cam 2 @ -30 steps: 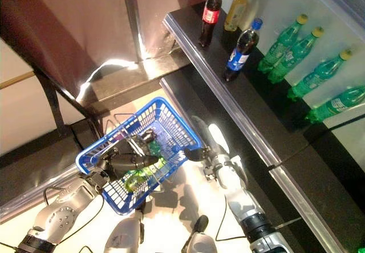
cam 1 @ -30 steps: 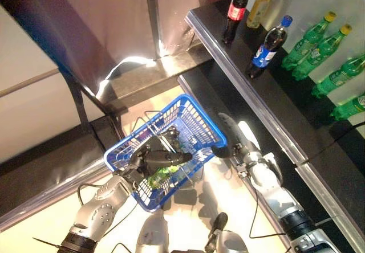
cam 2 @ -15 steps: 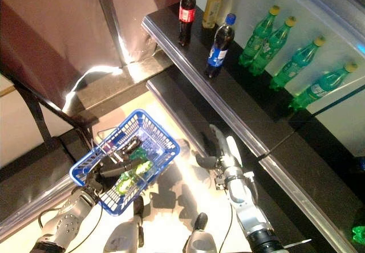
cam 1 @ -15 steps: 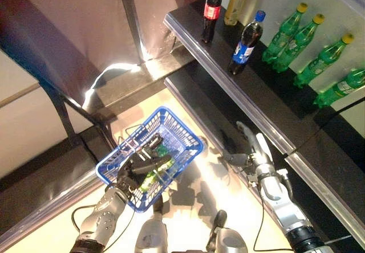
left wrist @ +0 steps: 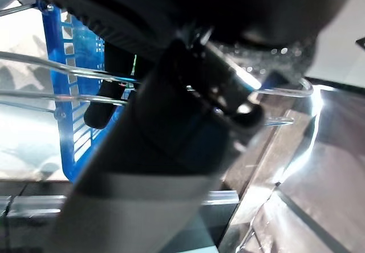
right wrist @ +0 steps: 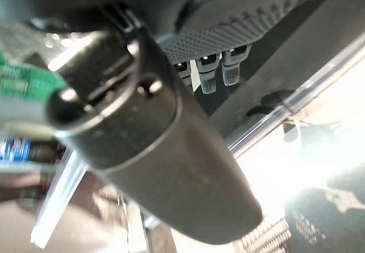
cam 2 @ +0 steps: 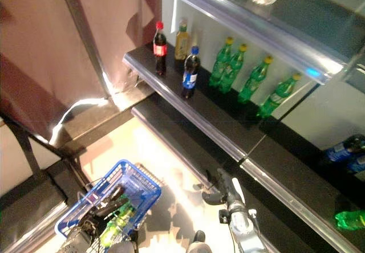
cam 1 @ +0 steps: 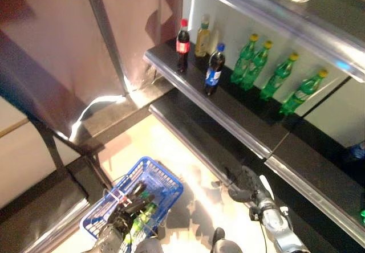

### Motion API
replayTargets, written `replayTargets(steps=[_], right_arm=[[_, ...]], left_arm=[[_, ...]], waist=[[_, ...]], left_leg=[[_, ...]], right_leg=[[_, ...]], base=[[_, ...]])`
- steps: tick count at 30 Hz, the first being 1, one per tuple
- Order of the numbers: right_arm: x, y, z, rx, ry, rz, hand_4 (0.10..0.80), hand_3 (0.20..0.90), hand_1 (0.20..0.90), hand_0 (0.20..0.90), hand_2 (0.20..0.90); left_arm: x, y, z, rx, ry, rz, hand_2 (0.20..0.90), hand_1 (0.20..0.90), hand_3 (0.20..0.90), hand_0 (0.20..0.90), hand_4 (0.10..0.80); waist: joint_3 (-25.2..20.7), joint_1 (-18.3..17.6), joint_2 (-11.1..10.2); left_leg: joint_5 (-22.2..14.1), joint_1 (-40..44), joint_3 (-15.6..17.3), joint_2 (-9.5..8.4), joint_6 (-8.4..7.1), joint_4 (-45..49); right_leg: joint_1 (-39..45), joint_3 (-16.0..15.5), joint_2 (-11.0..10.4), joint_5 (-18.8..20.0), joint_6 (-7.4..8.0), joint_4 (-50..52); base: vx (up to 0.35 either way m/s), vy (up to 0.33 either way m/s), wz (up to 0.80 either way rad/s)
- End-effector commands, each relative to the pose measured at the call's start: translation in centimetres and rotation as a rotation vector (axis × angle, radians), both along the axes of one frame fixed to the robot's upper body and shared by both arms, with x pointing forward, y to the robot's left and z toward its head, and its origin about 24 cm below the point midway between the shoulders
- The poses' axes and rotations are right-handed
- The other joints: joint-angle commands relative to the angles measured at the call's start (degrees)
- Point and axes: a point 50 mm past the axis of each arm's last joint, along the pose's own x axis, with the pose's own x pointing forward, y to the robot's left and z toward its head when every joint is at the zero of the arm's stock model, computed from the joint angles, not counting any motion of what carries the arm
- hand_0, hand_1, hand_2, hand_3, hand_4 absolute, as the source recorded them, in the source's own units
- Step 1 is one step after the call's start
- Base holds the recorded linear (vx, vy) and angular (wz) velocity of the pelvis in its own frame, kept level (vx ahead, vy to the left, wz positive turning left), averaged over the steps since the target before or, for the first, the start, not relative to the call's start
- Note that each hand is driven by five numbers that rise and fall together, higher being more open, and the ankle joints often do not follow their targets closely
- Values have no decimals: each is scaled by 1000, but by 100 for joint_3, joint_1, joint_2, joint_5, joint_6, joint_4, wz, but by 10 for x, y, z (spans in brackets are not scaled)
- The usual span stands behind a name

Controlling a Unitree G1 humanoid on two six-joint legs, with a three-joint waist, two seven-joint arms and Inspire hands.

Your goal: Pick up the drink and place into the basket.

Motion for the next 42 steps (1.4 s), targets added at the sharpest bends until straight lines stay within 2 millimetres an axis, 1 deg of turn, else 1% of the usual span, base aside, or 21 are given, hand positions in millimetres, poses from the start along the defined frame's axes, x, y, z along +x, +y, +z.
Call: replayTargets(steps=[1, 4, 5, 7, 8, 9, 10, 11, 13, 14, 16, 17, 18, 20, 23, 25, 28, 32, 35, 38, 42], right_arm=[[-3, -29, 1, -42, -13, -51, 800, 900, 900, 900, 900], [-20, -39, -13, -10, 77, -119, 800, 900, 900, 900, 900], [-29, -44, -19, 12, 119, -148, 800, 900, 900, 900, 900], [-38, -52, -28, 54, 197, -133, 800, 900, 900, 900, 900], [-42, -55, -30, 63, 223, -139, 800, 900, 900, 900, 900], [-47, -59, -33, 99, 242, -183, 800, 900, 900, 900, 900], [-52, -64, -35, 155, 252, -250, 800, 900, 900, 900, 900], [-58, -71, -36, 188, 250, -293, 800, 900, 900, 900, 900], [-63, -77, -35, 226, 240, -340, 800, 900, 900, 900, 900], [-65, -79, -35, 236, 238, -359, 800, 900, 900, 900, 900], [-68, -79, -37, 248, 254, -370, 800, 900, 900, 900, 900], [-73, -78, -39, 252, 286, -358, 800, 900, 900, 900, 900], [-77, -79, -41, 255, 302, -376, 800, 900, 900, 900, 900], [-83, -79, -44, 267, 329, -396, 800, 900, 900, 900, 900], [-89, -74, -48, 280, 366, -401, 800, 900, 900, 900, 900], [-93, -70, -52, 278, 397, -399, 800, 900, 900, 900, 900], [-97, -61, -57, 290, 446, -391, 800, 900, 900, 900, 900], [-99, -46, -63, 312, 479, -374, 800, 900, 900, 900, 900], [-97, -42, -64, 328, 462, -401, 800, 900, 900, 900, 900], [-98, -39, -64, 337, 460, -410, 800, 900, 900, 900, 900], [-99, -38, -65, 354, 456, -423, 800, 900, 900, 900, 900]], left_arm=[[54, 14, 40, 161, -351, -62, 300, 300, 200, 300, 100], [41, 19, 28, 164, -272, -60, 300, 300, 200, 300, 100], [35, 20, 22, 159, -245, -68, 300, 300, 200, 300, 100], [21, 22, 13, 155, -205, -40, 300, 300, 200, 300, 100], [18, 19, 10, 145, -191, -32, 300, 300, 200, 300, 100], [16, 17, 7, 142, -176, -33, 300, 300, 200, 300, 100], [13, 15, 4, 139, -154, -76, 300, 300, 200, 300, 100], [11, 18, 2, 140, -136, -87, 300, 300, 200, 300, 100], [12, 22, 3, 144, -119, -105, 300, 300, 200, 300, 100], [12, 25, 3, 149, -113, -113, 300, 300, 200, 300, 100], [10, 28, 3, 153, -99, -112, 300, 300, 200, 300, 100], [7, 31, 2, 144, -83, -123, 300, 300, 200, 300, 100], [5, 32, 2, 150, -75, -140, 300, 300, 200, 300, 100], [-1, 33, -1, 145, -54, -172, 300, 300, 200, 300, 100], [-5, 32, -4, 124, -37, -179, 300, 300, 200, 300, 100], [-4, 31, -5, 107, -34, -183, 300, 300, 200, 300, 100], [-2, 27, -6, 92, -33, -185, 300, 300, 200, 300, 100], [-1, 21, -8, 75, -20, -191, 300, 300, 200, 300, 100], [-2, 11, -11, 42, -23, -205, 300, 300, 200, 300, 100], [-6, 3, -15, 18, -7, -217, 300, 300, 200, 300, 100], [-14, 1, -19, 9, 31, -239, 300, 300, 200, 300, 100]], waist=[[-715, -14, 414], [-722, -83, 394], [-685, -78, 364], [-571, 86, 260], [-520, 144, 245], [-468, 167, 241], [-431, 133, 242], [-373, 57, 252], [-330, -30, 254], [-311, -50, 254], [-291, -64, 268], [-253, -52, 312], [-261, -39, 343], [-289, -28, 415], [-461, -26, 482], [-550, -41, 499], [-655, 33, 461], [-691, 24, 425], [-676, -9, 447], [-696, 2, 464], [-738, 15, 495]], left_leg=[[-612, 431, 115, -126, 73, 35], [-630, 552, 228, -91, 57, 35], [-640, 583, 131, -78, 34, 149], [-1094, 224, -637, -388, 88, 1091], [-1219, 122, -757, -488, 140, 1260], [-1356, 103, -801, -611, 237, 1316], [-1439, 128, -781, -669, 309, 1311], [-1520, 140, -747, -742, 383, 1367], [-1570, 177, -692, -800, 402, 1352], [-1588, 195, -691, -822, 387, 1338], [-1547, 251, -594, -806, 325, 1251], [-1406, 386, -412, -719, 251, 1032], [-1307, 433, -309, -671, 246, 881], [-1139, 467, -175, -599, 277, 636], [-913, 444, -12, -582, 344, 231], [-847, 458, -1, -571, 365, 86], [-830, 430, 64, -573, 345, 35], [-753, 432, 79, -458, 313, 35], [-685, 419, 134, -354, 267, 35], [-683, 407, 97, -352, 243, 35], [-677, 367, 64, -363, 208, 35]], right_leg=[[-153, 265, 262, 19, 17, -10], [-184, 461, 352, -17, -33, -10], [-186, 643, 404, -24, -95, -10], [-203, 1049, 386, 15, -199, -10], [-209, 1145, 377, 18, -202, -10], [-283, 1222, 340, 50, -160, 21], [-403, 1325, 280, 125, -95, 46], [-598, 1563, 203, 287, 21, 83], [-822, 1679, 101, 560, 129, 60], [-927, 1662, 55, 664, 153, 45], [-1106, 1425, -41, 842, 208, 48], [-1319, 1067, -131, 1011, 238, 399], [-1375, 1022, -139, 1008, 227, 676], [-1314, 965, -82, 846, 167, 1110], [-1030, 867, 98, 442, 63, 1399], [-813, 802, 285, 74, 0, 1341], [-478, 580, 407, -232, -40, 820], [-318, 694, 645, -385, -173, 579], [-252, 695, 751, -450, -259, 488], [-175, 616, 762, -422, -282, 353], [-150, 521, 757, -413, -279, 294]], base=[[-34, 10, -28], [-9, 35, -19], [-2, 77, -33], [-22, 128, -67], [-46, 209, -143], [-60, 293, -173], [-65, 358, -148], [-68, 344, -102], [-66, 203, -76], [-83, 127, -101], [-121, 129, -112], [-177, 134, -104], [-215, 124, -101], [-195, 37, -98], [-174, -47, -93], [-100, -116, -58], [-83, -210, -72], [-51, -215, -15], [-66, -97, -2], [-69, -45, 6], [-35, -10, 2]])
